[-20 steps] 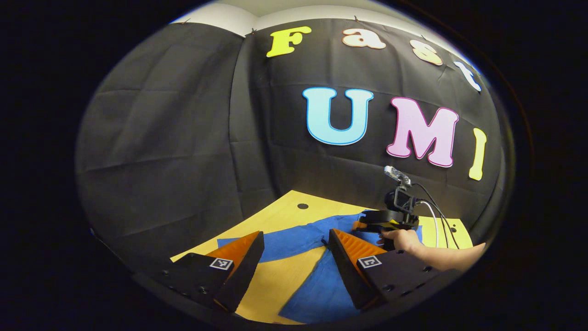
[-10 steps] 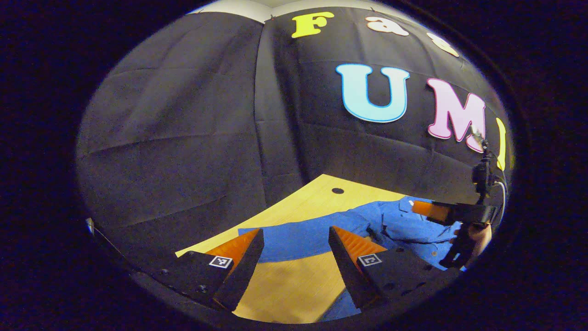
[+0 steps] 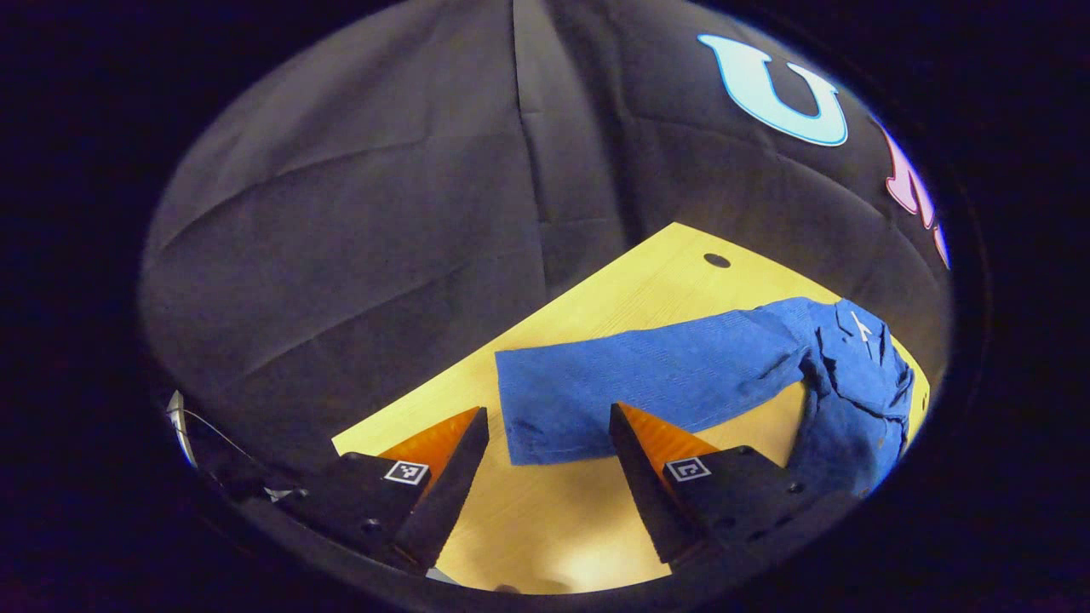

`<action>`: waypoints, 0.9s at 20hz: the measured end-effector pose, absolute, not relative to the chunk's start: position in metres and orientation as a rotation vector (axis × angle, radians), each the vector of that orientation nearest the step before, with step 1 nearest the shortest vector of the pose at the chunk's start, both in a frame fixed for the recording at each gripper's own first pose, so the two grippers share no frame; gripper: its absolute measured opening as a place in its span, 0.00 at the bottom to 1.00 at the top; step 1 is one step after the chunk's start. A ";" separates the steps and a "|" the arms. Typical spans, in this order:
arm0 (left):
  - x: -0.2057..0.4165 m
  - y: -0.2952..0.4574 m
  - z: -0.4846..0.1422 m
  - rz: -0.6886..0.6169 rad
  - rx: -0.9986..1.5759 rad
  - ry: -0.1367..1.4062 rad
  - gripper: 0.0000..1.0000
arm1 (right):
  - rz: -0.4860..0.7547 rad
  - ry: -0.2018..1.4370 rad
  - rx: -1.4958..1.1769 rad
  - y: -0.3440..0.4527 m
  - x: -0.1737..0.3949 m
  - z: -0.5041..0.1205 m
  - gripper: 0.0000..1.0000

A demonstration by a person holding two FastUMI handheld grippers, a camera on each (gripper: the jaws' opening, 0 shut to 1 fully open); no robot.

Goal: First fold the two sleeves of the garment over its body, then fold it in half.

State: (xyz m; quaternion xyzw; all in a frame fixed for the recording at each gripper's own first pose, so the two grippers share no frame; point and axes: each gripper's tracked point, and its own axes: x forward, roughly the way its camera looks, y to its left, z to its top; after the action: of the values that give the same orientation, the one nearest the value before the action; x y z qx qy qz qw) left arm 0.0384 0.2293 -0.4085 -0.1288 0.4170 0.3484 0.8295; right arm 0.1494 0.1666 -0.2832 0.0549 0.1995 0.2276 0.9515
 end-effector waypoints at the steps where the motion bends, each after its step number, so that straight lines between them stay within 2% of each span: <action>1: 0.039 0.232 -0.420 0.753 -0.270 0.924 0.84 | 0.459 0.409 0.120 0.157 0.145 -0.281 0.98; 8: 0.053 0.230 -0.466 0.756 -0.266 1.076 0.84 | 0.378 0.357 0.006 0.071 0.135 -0.271 0.98; 13: 0.052 0.237 -0.458 0.774 -0.420 1.049 0.81 | 0.322 0.410 0.057 0.042 0.136 -0.286 0.98; 16: 0.056 0.238 -0.460 0.720 -0.431 1.108 0.79 | 0.301 0.436 0.072 0.029 0.136 -0.296 0.97; 17: 0.059 0.239 -0.456 0.692 -0.430 1.106 0.77 | 0.296 0.447 0.074 0.027 0.135 -0.300 0.97; 18: 0.062 0.240 -0.453 0.684 -0.432 1.110 0.66 | 0.292 0.459 0.076 0.023 0.132 -0.304 0.97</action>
State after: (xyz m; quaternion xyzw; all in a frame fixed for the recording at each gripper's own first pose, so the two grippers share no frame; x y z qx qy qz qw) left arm 0.0624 0.2399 -0.4531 -0.1996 0.5125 0.3157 0.7732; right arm 0.1324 0.0234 -0.3040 0.0375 0.2265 0.1442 0.9625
